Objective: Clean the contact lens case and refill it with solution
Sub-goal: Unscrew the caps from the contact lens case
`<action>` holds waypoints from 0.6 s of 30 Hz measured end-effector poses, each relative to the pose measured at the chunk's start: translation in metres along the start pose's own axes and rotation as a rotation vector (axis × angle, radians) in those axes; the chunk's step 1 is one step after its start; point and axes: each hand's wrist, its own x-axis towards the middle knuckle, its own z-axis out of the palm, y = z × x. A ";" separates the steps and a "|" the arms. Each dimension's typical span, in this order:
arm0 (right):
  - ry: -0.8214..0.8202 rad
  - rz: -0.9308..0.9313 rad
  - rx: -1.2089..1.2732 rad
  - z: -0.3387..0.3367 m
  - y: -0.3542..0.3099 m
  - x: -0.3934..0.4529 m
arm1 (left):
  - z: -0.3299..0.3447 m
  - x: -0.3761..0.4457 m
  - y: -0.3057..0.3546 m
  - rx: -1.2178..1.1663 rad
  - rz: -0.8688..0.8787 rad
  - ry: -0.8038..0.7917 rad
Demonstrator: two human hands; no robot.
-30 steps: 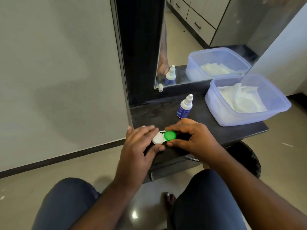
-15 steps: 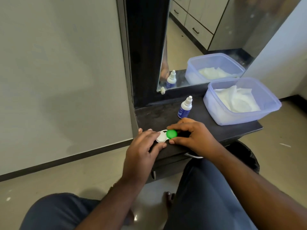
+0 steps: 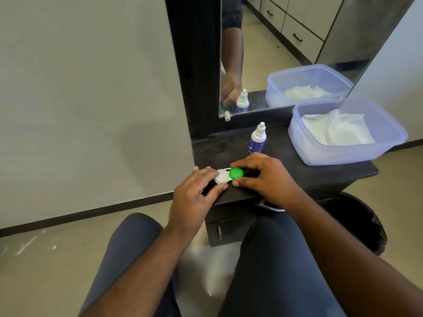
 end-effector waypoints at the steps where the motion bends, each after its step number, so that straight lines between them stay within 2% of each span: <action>1: 0.001 0.004 0.003 -0.001 0.000 0.001 | 0.001 0.001 0.000 0.007 0.012 -0.001; 5: -0.008 0.012 0.007 -0.002 0.000 0.000 | -0.002 0.002 0.002 0.019 0.011 -0.058; 10: 0.016 0.017 -0.007 0.001 -0.001 0.000 | -0.001 0.000 -0.004 0.026 0.065 -0.001; 15: 0.026 0.032 -0.009 0.001 -0.004 -0.001 | -0.004 0.005 -0.008 -0.002 0.015 -0.125; 18: 0.021 0.043 -0.014 0.001 -0.005 -0.001 | -0.002 0.005 -0.009 -0.044 0.026 -0.095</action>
